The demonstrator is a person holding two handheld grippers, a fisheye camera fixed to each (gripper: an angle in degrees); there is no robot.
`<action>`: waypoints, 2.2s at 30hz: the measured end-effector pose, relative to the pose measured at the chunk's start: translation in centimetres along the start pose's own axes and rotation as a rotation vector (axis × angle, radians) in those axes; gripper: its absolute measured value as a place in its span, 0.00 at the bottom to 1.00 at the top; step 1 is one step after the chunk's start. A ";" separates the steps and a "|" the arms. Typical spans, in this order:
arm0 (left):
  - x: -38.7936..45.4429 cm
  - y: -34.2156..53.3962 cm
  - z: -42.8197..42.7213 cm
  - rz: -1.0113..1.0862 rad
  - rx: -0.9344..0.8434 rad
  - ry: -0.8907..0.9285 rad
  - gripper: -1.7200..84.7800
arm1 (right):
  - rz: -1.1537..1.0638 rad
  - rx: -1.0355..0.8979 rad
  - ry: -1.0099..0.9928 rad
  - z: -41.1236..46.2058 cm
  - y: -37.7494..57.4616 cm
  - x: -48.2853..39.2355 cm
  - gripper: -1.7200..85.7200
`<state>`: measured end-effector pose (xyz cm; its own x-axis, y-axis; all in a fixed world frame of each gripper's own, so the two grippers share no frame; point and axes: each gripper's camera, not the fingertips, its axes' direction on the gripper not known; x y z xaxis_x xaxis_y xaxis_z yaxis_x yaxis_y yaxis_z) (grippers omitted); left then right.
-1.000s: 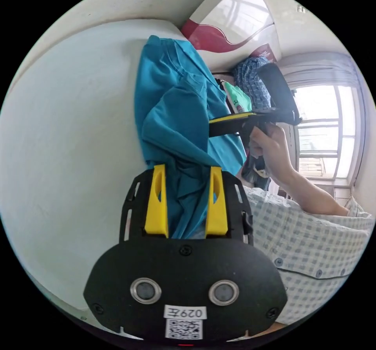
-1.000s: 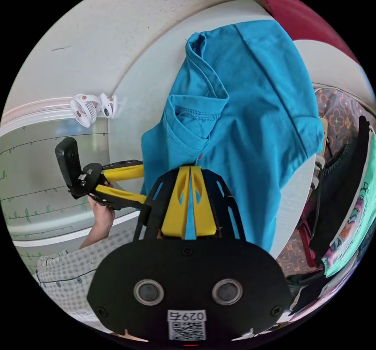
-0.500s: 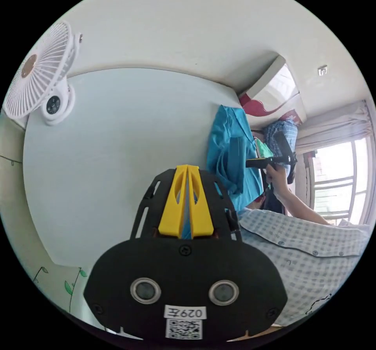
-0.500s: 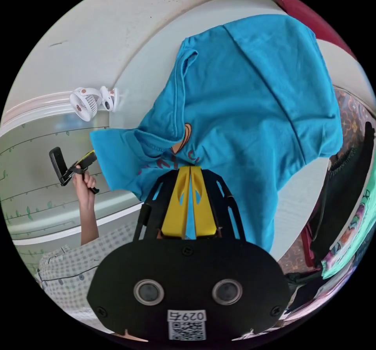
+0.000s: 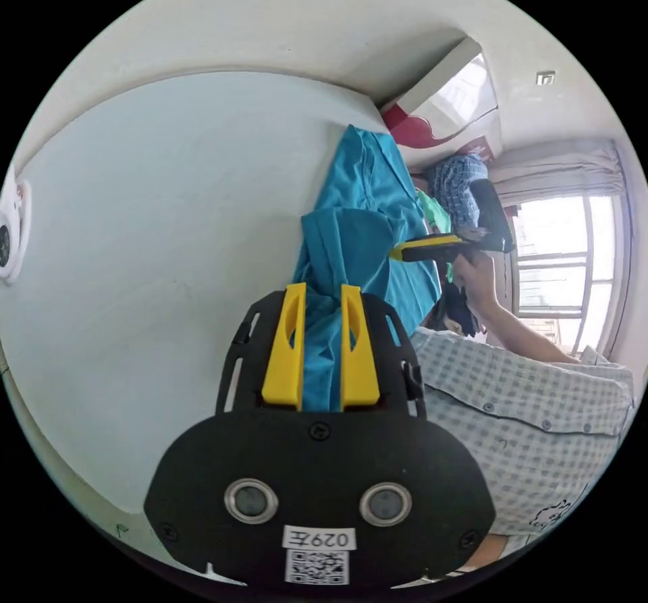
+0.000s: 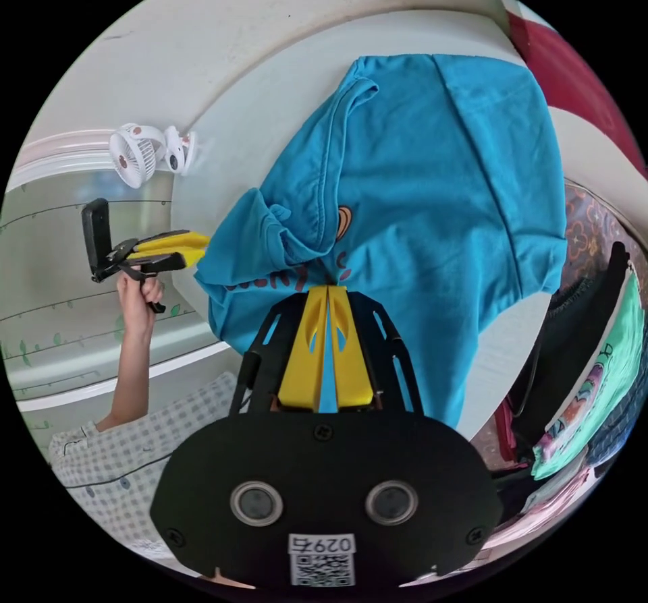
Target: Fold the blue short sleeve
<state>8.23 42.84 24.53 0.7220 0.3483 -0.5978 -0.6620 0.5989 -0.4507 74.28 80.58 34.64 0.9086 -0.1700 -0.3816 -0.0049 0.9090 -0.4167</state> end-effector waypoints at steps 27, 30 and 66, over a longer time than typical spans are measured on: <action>-8.6 8.9 -7.6 -0.289 0.333 -0.046 0.01 | -0.080 0.030 0.100 3.0 -4.0 -8.2 0.01; -7.6 2.6 -3.1 -0.241 0.118 -0.248 0.01 | -0.071 -0.002 0.155 3.7 -5.6 -8.8 0.01; -16.1 -7.6 3.2 -0.286 0.019 -0.544 0.01 | -0.077 -0.145 0.283 11.4 -8.1 -18.8 0.01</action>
<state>2.29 34.98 39.70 0.8730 0.4869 -0.0285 -0.4267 0.7342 -0.5281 61.97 80.80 54.59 0.7562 -0.3540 -0.5503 -0.0183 0.8292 -0.5587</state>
